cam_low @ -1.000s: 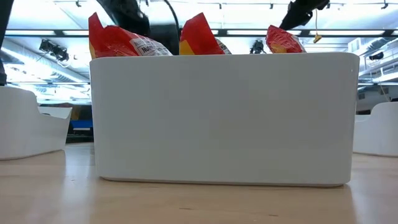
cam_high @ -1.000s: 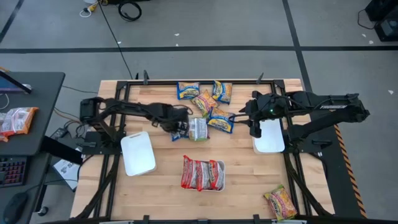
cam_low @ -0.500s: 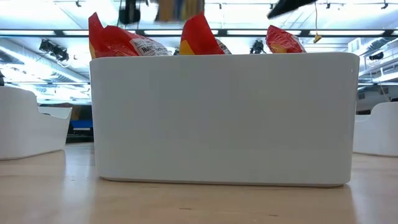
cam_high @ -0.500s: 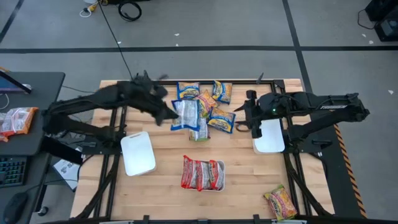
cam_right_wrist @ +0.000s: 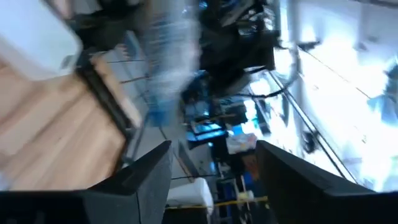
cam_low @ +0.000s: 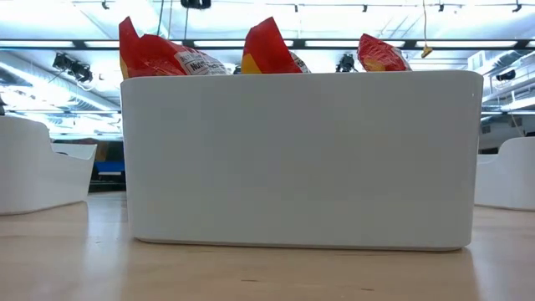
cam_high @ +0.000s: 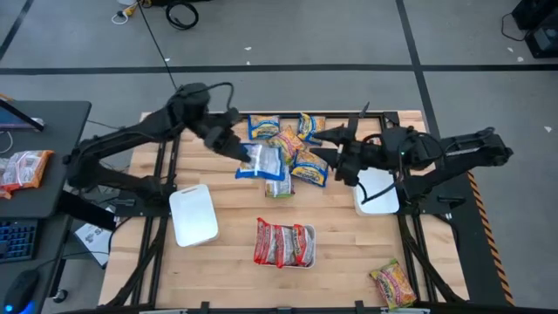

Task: Sort Maruchan noodles
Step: Put the bottom left blue noodle pack into the right white bin

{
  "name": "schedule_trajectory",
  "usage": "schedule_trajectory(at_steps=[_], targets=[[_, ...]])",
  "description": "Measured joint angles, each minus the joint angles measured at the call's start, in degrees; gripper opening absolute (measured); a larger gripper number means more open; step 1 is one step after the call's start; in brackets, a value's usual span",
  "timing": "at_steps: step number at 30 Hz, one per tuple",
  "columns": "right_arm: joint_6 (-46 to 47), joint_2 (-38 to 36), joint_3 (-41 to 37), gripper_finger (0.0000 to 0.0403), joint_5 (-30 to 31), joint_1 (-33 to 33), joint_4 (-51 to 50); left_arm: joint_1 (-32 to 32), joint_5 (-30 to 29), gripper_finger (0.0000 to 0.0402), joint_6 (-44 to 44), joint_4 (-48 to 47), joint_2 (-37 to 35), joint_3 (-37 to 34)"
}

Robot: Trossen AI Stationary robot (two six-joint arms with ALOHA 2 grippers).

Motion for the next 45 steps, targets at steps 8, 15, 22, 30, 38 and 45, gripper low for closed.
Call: schedule_trajectory(at_steps=[8, 15, 22, 30, 38, 45], targets=[[17.5, 3.7, 0.0, 0.0290, 2.8, 1.0, -2.4, 2.5, 9.1, 0.0011, -3.4, 1.8, 10.2, 0.0], [27.6, 7.2, 0.0, 0.0317, 1.8, 2.9, -11.3, 4.2, 9.5, 0.0011, -4.2, 11.2, 14.0, 0.0], [26.8, 10.3, 0.0, 0.0321, 0.8, 1.6, -5.4, 3.5, 9.9, 0.0011, -3.9, 11.6, 13.8, 0.0], [23.4, 14.8, 0.0, 0.0321, -5.3, -0.4, -0.3, -0.6, 9.3, 0.0011, -3.8, 14.7, 13.8, 0.0], [23.2, 17.3, 0.0, 0.0281, -4.8, 0.5, 6.3, -3.8, 8.3, 0.0011, -3.7, 19.3, 13.8, 0.0], [23.3, 15.7, 0.0, 0.0193, -3.1, 1.1, 12.5, -3.5, 8.4, 0.0011, -3.6, 19.0, 13.6, 0.1]])
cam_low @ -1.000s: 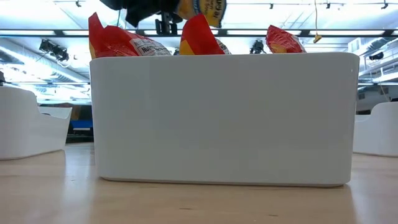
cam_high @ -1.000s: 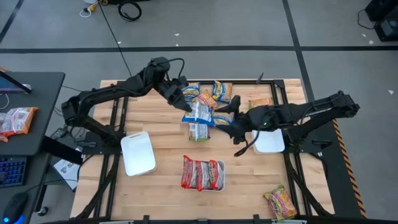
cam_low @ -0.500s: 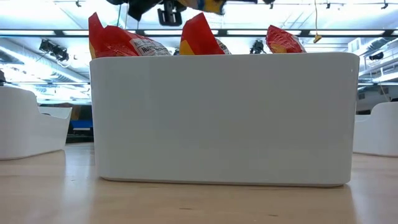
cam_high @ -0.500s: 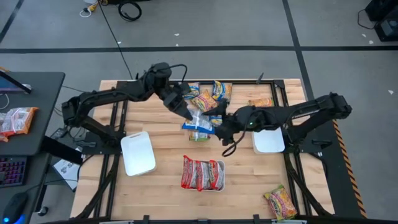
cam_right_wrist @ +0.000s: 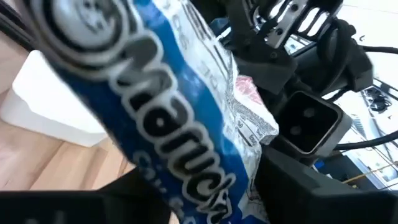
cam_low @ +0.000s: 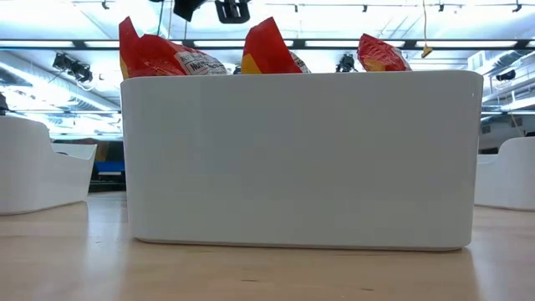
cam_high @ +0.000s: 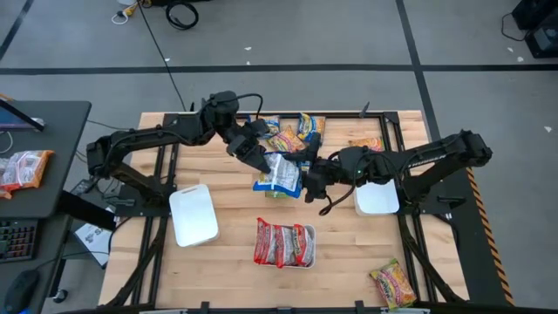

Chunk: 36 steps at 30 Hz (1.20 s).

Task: Sort Maruchan noodles
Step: Put the bottom left blue noodle pack into the right white bin

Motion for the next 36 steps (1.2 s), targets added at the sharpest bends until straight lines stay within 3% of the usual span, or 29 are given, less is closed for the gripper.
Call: schedule_trajectory(at_steps=[9, 20, 26, 36], targets=[[2.5, -0.2, 0.0, 0.0098, 1.7, 0.0, -0.2, 1.8, -0.5, 0.0034, -1.0, -0.2, 0.0, 0.0], [15.1, -2.9, 0.0, 0.0063, -1.0, -0.5, -13.1, 5.8, -1.0, 0.0179, -0.6, -0.5, 0.0, 0.0], [22.4, -2.9, 0.7, 0.0060, -3.2, -3.0, -17.5, 15.3, 1.8, 0.0238, 1.0, -0.7, -1.5, 0.0], [37.3, 2.5, 19.5, 0.0059, -6.8, -12.2, -45.3, 35.1, 2.4, 0.0244, 8.9, -1.4, -9.8, 0.0]])
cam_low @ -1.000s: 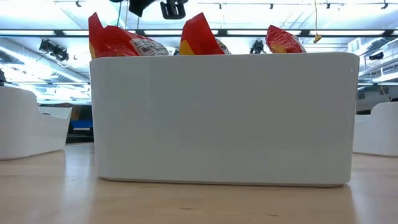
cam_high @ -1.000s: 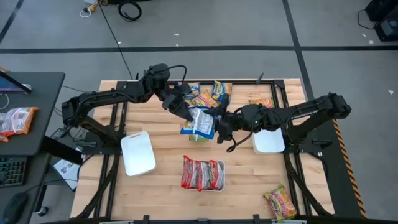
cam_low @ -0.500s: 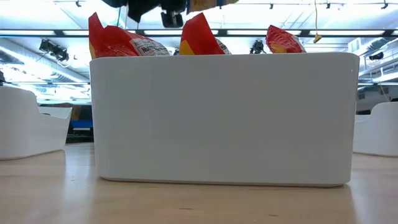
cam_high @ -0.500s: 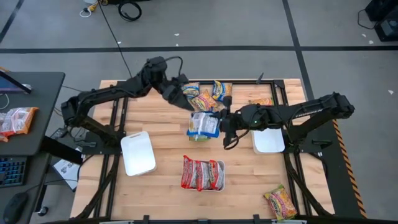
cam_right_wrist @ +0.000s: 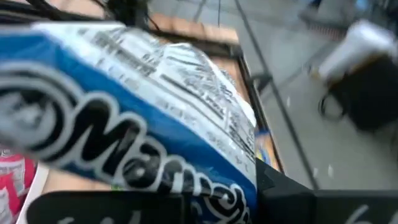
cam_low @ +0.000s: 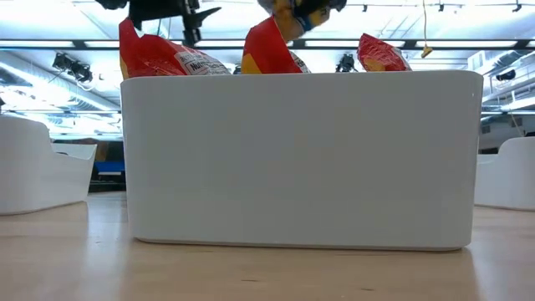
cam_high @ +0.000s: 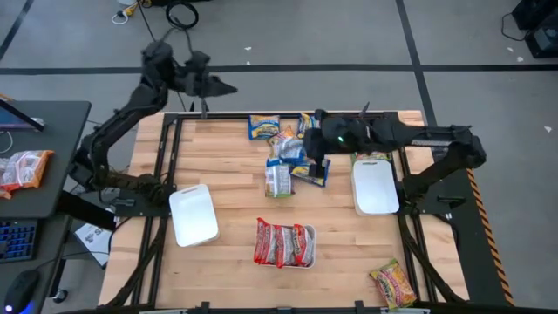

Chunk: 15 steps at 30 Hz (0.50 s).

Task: Sort Maruchan noodles
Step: Put the bottom left blue noodle pack into the right white bin

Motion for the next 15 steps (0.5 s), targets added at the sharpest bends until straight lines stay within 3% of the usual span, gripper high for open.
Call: schedule_trajectory(at_steps=[8, 15], targets=[[10.0, 11.3, 13.7, 0.0059, -9.1, -4.2, -30.7, 6.1, 0.3, 0.0244, 6.9, -1.8, -4.8, 0.0], [17.3, 16.0, 13.4, 0.0059, -8.9, -4.7, -51.1, 7.8, 2.0, 0.0244, 15.3, -7.0, -8.3, 0.0]])
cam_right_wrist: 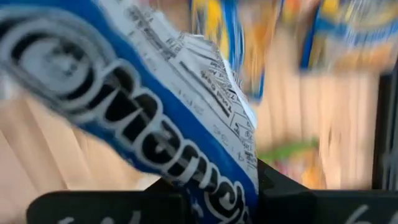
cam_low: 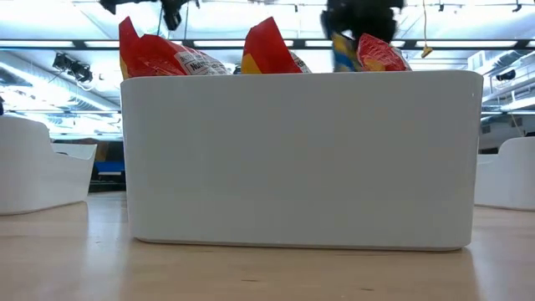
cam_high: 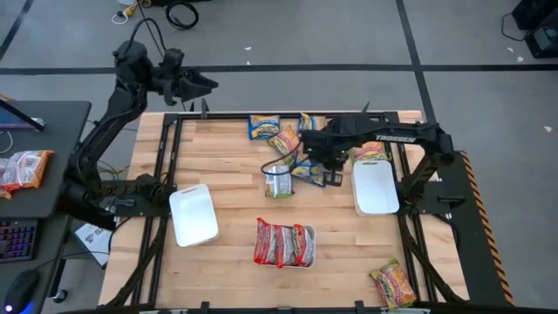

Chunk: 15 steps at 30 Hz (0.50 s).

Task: Sort Maruchan noodles
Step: Put the bottom left blue noodle pack into the right white bin

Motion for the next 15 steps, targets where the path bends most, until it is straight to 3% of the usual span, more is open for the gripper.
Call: schedule_trajectory(at_steps=[4, 7, 12, 15], targets=[[3.5, -3.7, -6.0, 0.0059, -0.9, 0.0, -2.4, 0.0, 0.0, 0.0244, 5.7, -6.9, -2.4, 0.0], [10.8, -9.8, -12.5, 0.0059, -5.3, 0.0, -2.7, 0.0, -1.4, 0.0244, 13.1, -16.7, -4.9, 0.0], [23.5, -21.9, -25.5, 0.0059, -9.7, 1.9, -2.7, -0.3, -10.9, 0.0244, 28.8, -34.1, -7.6, 0.0], [28.2, -28.4, -32.9, 0.0059, -11.5, 3.2, -2.8, -0.4, -16.6, 0.0244, 31.2, -38.0, -7.7, 0.0]])
